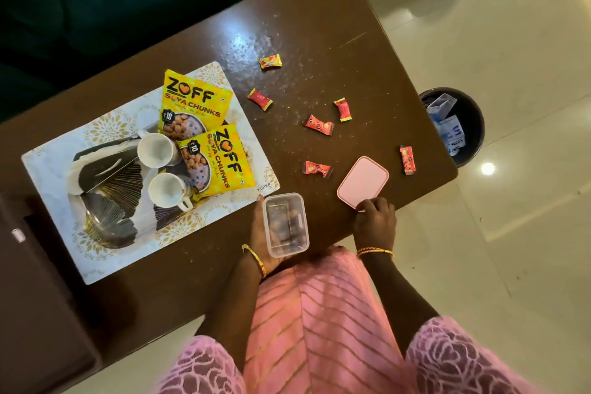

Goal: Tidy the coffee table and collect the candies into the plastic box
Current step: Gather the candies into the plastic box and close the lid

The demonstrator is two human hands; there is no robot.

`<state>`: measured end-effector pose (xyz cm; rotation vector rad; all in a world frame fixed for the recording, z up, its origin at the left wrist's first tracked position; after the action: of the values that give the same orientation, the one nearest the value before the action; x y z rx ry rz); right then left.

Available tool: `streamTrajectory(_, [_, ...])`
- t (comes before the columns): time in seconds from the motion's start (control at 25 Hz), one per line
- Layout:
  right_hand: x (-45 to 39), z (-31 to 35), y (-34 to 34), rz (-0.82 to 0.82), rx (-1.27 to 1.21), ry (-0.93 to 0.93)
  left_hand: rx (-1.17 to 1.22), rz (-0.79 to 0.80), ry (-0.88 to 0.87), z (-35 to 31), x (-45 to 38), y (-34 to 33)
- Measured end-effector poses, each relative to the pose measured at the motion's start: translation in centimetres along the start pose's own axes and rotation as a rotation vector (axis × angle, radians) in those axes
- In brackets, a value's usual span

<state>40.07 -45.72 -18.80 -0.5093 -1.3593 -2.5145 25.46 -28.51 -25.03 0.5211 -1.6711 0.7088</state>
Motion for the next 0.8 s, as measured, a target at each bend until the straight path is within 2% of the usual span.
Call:
streamTrajectory(0.16, [-2.4, 6.0, -0.6, -0.026, -0.267, 0.110, -0.036, 0.039, -0.011, -0.8, -0.6, 0.0])
streamTrajectory(0.32, [-5.4, 7.0, -4.4, 0.053, -0.254, -0.154, -0.100, 0.031, -0.051, -2.1, -1.4, 0.3])
streamTrajectory(0.4, [-5.6, 6.7, -5.7, 0.059, -0.245, -0.227, -0.106, 0.059, -0.036, -2.2, -1.8, 0.2])
streamTrajectory(0.52, [-5.8, 6.5, -5.9, -0.009, -0.273, -0.263, -0.083, 0.104, -0.046, -2.7, -1.9, -0.1])
streamTrajectory(0.64, [-5.6, 6.2, -5.2, -0.039, -0.408, -0.283, -0.019, 0.285, -0.061, -3.4, -1.4, -1.5])
streamTrajectory(0.8, [-2.4, 7.1, -2.5, -0.071, -0.600, -0.216, 0.024, 0.303, -0.030, -3.3, -0.9, -1.8])
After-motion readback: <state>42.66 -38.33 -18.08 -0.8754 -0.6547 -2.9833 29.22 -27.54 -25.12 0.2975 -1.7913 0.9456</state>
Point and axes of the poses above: each hand's wrist, its own x-axis away from the middle knuckle, its own y-axis out of the back of the hand, z = x × y, the point moved 9 cm from there along -x, towards the middle knuckle, and after that the axes turned 15 degrees about -x, right-handed, at the moved point
